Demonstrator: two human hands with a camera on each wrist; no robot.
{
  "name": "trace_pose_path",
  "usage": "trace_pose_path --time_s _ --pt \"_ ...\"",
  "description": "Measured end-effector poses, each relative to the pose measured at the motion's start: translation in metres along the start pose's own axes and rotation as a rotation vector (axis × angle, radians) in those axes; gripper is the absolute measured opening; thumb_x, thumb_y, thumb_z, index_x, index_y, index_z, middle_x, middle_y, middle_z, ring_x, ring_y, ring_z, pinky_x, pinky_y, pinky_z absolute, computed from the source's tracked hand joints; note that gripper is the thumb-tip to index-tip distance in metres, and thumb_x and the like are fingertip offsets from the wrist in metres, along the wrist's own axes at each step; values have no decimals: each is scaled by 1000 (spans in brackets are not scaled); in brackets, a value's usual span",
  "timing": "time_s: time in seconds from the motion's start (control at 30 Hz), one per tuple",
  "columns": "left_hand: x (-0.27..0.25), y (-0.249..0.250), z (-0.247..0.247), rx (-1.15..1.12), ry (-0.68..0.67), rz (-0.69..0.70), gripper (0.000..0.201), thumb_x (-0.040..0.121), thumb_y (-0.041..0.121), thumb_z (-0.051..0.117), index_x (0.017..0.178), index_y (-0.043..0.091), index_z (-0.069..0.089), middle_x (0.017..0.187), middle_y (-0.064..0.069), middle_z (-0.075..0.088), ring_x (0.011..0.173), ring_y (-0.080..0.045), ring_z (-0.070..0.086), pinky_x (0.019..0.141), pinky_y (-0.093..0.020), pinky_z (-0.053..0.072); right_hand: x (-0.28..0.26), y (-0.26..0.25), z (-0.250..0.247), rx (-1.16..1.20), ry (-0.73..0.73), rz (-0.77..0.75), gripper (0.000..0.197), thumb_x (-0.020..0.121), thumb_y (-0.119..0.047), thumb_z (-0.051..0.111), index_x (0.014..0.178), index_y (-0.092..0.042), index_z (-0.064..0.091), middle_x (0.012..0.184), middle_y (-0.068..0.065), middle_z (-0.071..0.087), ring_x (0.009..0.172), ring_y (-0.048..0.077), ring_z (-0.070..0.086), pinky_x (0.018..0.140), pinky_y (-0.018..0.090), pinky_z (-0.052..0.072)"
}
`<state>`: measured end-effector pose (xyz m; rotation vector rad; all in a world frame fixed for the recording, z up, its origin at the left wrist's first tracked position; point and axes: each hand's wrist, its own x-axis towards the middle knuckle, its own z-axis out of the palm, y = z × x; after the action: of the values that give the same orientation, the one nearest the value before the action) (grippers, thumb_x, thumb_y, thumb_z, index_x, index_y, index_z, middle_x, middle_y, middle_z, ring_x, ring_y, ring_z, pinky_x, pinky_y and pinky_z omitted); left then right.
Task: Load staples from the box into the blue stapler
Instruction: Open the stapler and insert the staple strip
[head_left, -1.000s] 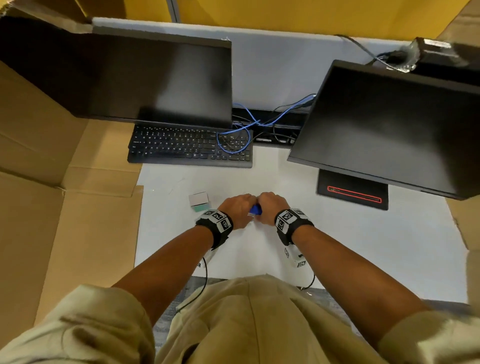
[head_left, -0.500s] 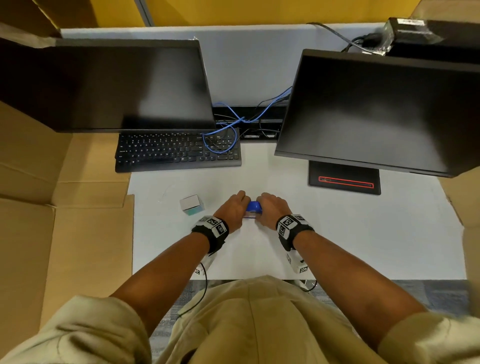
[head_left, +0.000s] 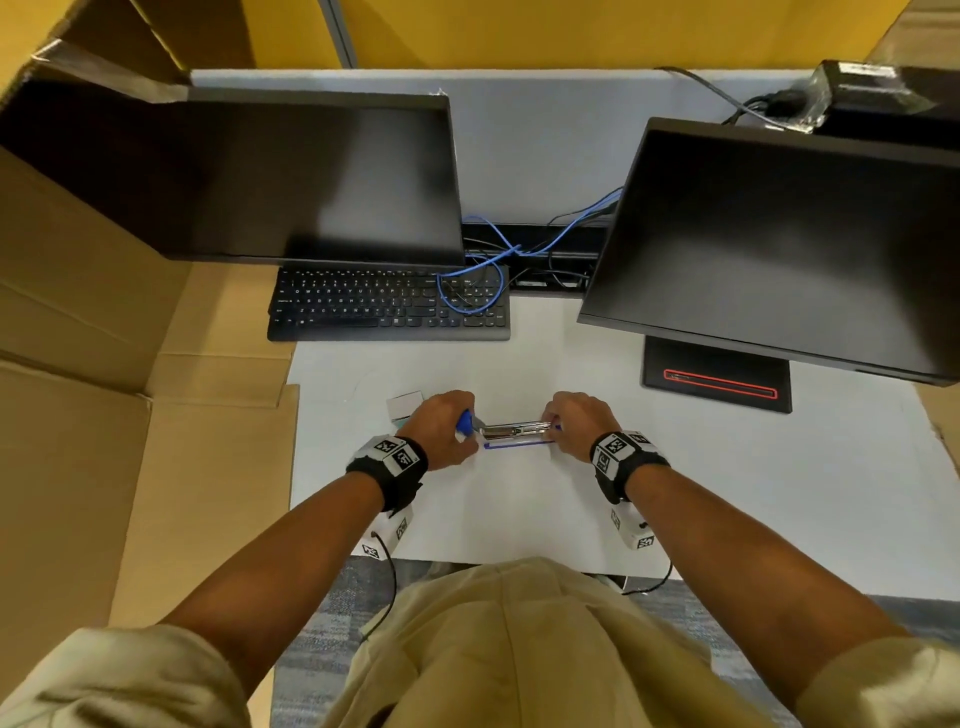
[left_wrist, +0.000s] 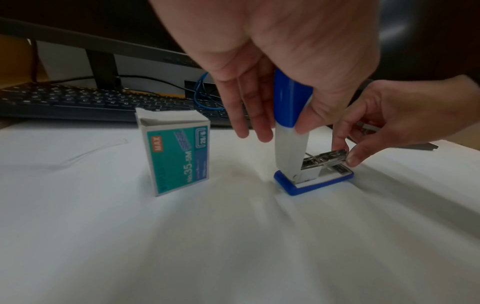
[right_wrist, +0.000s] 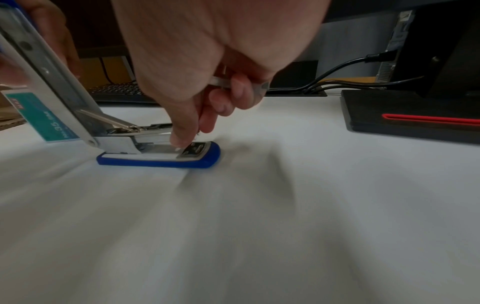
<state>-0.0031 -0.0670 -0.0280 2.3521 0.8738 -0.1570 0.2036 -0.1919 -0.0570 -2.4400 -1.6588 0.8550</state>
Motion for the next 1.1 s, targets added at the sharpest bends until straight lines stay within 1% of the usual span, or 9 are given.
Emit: trace_pose_path --time_s 0.17,0.27,0.37,0.47,0.6,0.77,0.9,1.03,1.1 --pt "-1 -6 -8 144 -15 -7 20 72 23 71 81 9 60 82 -7 65 68 -20 52 59 -27 39 0 1 1 -7 8 -9 18 85 -22 67 102 -18 70 103 1 66 93 23 61 79 32 49" --pt "-2 -17 -11 299 -75 -39 17 74 24 69 82 10 64 88 -9 68 76 -24 59 62 -29 42 0 0 0 -31 13 -22 17 84 -21 67 101 -18 70 101 0 67 92 24 61 79 32 49" --pt "-4 -21 -6 461 -169 -106 22 80 29 67 91 10 68 96 -10 69 86 -28 66 68 -32 50 2 -1 -2 -64 -6 -36 17 84 -22 68 100 -18 70 99 0 66 92 23 62 79 34 50" --pt "-5 -22 9 573 -237 -110 25 87 22 63 107 7 65 107 -13 66 97 -31 66 82 -37 54 4 -4 -4 -95 -21 -33 15 84 -20 66 98 -18 71 98 0 66 90 23 61 78 32 48" --pt "-7 -24 25 650 -258 -95 22 92 19 57 108 8 65 108 -13 67 98 -30 66 80 -38 56 6 -6 -4 -125 -33 -40 14 85 -19 64 98 -18 70 98 1 67 90 23 62 75 30 46" --pt "-4 -25 33 605 -207 -92 24 94 12 51 115 7 61 118 -13 59 110 -30 58 91 -37 49 4 -6 -4 -128 -27 -38 16 86 -24 65 99 -17 70 99 2 66 90 23 61 73 29 43" --pt "1 -24 38 517 -126 -59 31 88 13 59 118 5 56 121 -12 57 113 -29 54 97 -36 45 3 -6 -4 -121 -15 -38 15 86 -24 65 99 -17 69 99 4 65 89 24 61 72 29 43" --pt "5 -12 47 354 4 42 35 84 14 64 117 5 56 118 -12 58 109 -29 54 91 -37 48 3 -6 0 -132 -12 -35 16 85 -26 64 98 -18 69 98 3 65 88 25 64 68 28 41" --pt "6 -2 52 216 59 105 37 84 14 64 119 5 58 118 -12 60 108 -29 55 88 -39 52 0 -7 0 -112 16 -24 26 82 -35 66 104 -20 67 100 1 65 89 24 63 70 29 43"
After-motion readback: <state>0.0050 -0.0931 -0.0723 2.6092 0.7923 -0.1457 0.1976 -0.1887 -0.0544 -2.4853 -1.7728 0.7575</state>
